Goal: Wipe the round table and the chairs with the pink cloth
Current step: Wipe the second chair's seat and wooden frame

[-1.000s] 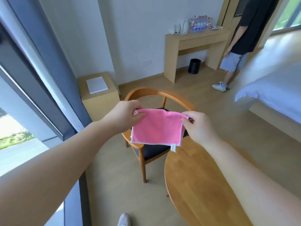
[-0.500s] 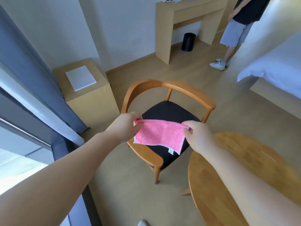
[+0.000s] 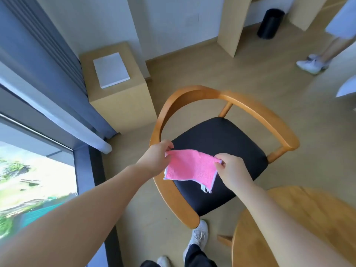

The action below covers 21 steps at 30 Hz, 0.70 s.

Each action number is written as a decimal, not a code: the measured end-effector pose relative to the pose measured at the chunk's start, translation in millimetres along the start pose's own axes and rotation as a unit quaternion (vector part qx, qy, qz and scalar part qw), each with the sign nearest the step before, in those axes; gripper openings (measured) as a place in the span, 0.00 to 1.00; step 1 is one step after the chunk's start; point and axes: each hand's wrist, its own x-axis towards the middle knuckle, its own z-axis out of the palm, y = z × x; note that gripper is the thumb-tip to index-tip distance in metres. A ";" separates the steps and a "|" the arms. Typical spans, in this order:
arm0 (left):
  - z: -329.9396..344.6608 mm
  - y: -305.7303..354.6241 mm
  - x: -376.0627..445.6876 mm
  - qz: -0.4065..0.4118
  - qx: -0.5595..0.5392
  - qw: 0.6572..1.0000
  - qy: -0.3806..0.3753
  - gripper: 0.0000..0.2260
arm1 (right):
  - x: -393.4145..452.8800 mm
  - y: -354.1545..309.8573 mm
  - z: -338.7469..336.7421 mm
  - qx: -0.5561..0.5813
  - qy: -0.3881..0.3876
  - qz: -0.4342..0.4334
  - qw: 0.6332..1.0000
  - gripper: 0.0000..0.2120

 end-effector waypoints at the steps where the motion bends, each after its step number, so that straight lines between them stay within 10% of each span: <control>1: 2.6 -5.1 8.7 -0.009 -0.001 1.000 0.001 0.10 | 12.7 2.9 4.3 0.006 -0.007 0.003 1.000 0.07; 13: 20.7 -54.5 146.0 0.008 0.044 0.997 -0.055 0.15 | 125.1 40.9 83.2 0.029 -0.074 0.128 0.989 0.09; 21: 40.0 -143.1 188.6 0.243 0.228 0.942 -0.032 0.13 | 194.7 91.5 198.7 -0.083 -0.163 0.197 0.963 0.10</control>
